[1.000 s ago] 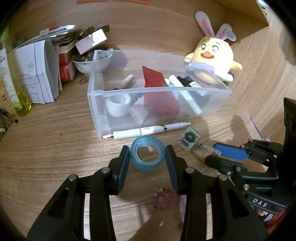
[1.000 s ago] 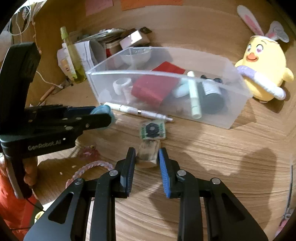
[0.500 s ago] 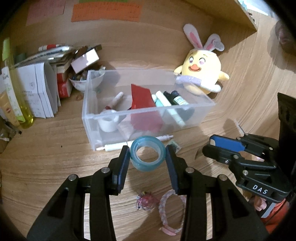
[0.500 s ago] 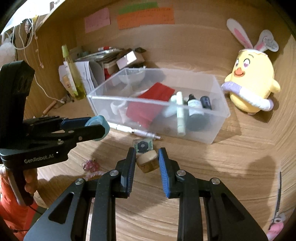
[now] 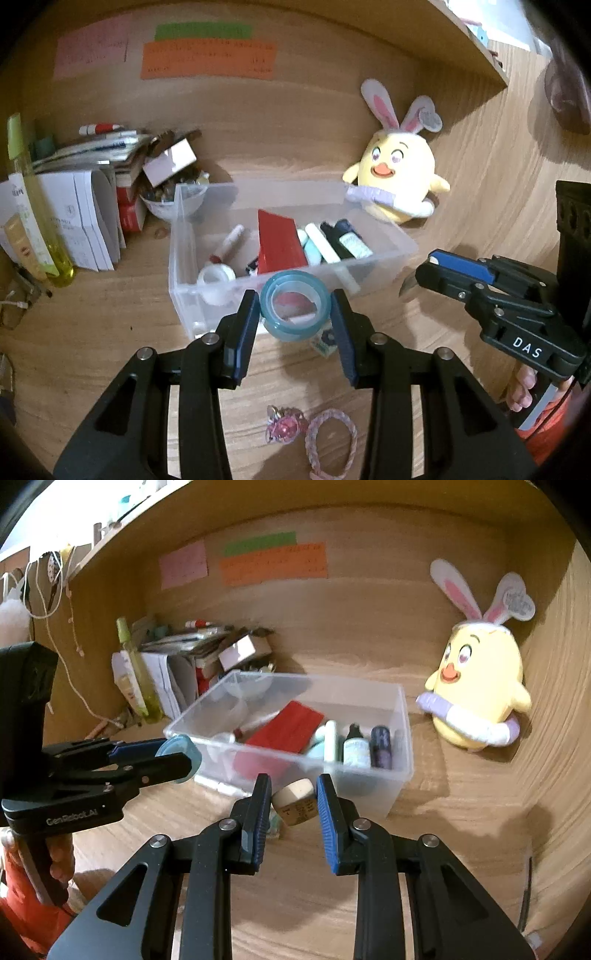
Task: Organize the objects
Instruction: 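Lower the blue tape roll into the clear box with the left gripper while the right lowers the beige cylinder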
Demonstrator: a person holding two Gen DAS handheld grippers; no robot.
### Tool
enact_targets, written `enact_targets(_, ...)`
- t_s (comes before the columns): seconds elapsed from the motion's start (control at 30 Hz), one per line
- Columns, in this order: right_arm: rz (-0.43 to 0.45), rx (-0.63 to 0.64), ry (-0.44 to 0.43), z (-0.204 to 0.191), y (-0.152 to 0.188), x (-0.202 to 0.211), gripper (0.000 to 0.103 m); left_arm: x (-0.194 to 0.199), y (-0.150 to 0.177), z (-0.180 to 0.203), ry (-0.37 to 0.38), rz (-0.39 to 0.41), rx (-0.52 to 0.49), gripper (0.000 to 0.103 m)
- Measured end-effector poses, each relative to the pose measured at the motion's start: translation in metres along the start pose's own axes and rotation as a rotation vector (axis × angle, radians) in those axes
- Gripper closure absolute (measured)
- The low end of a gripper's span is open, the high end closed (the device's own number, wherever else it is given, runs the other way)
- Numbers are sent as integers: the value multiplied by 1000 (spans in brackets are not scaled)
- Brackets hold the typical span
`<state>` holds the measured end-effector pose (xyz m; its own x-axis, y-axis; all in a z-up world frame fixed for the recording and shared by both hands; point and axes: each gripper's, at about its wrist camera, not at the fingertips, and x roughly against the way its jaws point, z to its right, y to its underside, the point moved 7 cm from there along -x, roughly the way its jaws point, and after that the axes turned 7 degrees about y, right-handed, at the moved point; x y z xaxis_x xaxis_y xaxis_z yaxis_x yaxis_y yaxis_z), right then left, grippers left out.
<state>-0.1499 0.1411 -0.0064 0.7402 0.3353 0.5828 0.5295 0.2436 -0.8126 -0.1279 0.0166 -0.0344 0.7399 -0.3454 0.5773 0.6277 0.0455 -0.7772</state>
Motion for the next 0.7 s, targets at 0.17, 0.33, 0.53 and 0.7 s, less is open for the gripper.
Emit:
enact_targets(0.17, 48, 26, 29, 4, -18, 3, 80, 1, -14, -2, -18, 28, -4, 64)
enact_targets(0.33, 76, 30, 28, 5, -33, 0, 80, -4, -23, -6, -32, 38, 3, 64)
enact_targets(0.53, 88, 31, 22, 6, -48, -11, 80, -15, -32, -14, -51, 35, 11, 64)
enact_targets(0.7, 59, 16, 7, 6, -51, -32, 80, -31, -34, -23, -70, 5, 18, 64)
